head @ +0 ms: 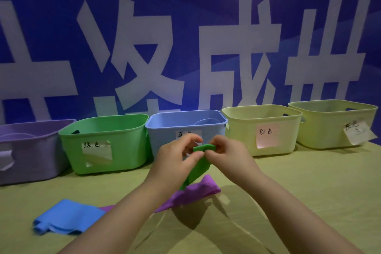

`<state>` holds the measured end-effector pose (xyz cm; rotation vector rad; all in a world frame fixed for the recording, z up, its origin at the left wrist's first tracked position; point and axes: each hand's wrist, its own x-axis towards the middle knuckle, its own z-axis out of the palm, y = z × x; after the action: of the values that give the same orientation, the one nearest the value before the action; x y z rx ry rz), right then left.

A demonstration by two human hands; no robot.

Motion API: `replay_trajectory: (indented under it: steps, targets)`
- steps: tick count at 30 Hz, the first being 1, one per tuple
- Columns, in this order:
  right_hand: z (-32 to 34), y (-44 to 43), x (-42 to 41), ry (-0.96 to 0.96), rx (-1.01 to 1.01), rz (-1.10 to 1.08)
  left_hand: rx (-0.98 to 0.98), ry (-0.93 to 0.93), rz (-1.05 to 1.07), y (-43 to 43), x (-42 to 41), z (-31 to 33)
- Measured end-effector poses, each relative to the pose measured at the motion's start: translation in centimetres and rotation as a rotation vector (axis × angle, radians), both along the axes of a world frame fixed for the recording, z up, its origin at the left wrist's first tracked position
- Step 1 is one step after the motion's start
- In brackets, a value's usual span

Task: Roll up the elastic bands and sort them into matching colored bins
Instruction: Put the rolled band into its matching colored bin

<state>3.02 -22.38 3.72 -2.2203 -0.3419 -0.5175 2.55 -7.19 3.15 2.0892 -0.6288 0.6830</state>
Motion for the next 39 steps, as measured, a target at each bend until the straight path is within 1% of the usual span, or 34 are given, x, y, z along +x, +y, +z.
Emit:
replay_trajectory:
  steps: [3,6,10,18,21,24,30,35,37,39]
  targets:
    - [-0.2,0.2,-0.8,-0.016,0.033,0.03,-0.028,-0.021,0.021,0.3,-0.4,0.0]
    - [-0.5,0.4,-1.4,-0.027,0.039,0.083,-0.072,0.021,0.059,0.6,-0.8,-0.8]
    - [-0.8,0.7,-1.6,-0.054,-0.006,0.121,-0.096,0.051,0.074,0.9,-1.1,-1.5]
    - [-1.2,0.6,-1.8,-0.126,0.008,0.038,-0.105,0.06,0.072,0.5,-1.2,-1.8]
    - [-1.5,0.6,-1.7,-0.143,-0.015,0.007,-0.106,0.011,0.103,0.3,-1.1,-2.2]
    - [-1.8,0.6,-1.6,-0.148,-0.079,-0.008,-0.056,-0.046,0.125,0.4,-0.8,-2.8]
    - [-2.3,0.5,-1.2,-0.104,-0.232,0.054,0.081,-0.098,0.151,1.0,-0.1,-3.8]
    - [-2.6,0.4,-0.8,-0.104,-0.346,0.091,0.186,-0.076,0.154,0.8,-0.2,-3.8]
    - [-2.7,0.4,-0.8,-0.106,-0.325,0.104,0.201,-0.076,0.161,0.7,-0.2,-3.9]
    - [-2.7,0.3,-0.9,-0.11,-0.25,0.127,0.203,-0.058,0.171,0.9,-0.1,-3.8]
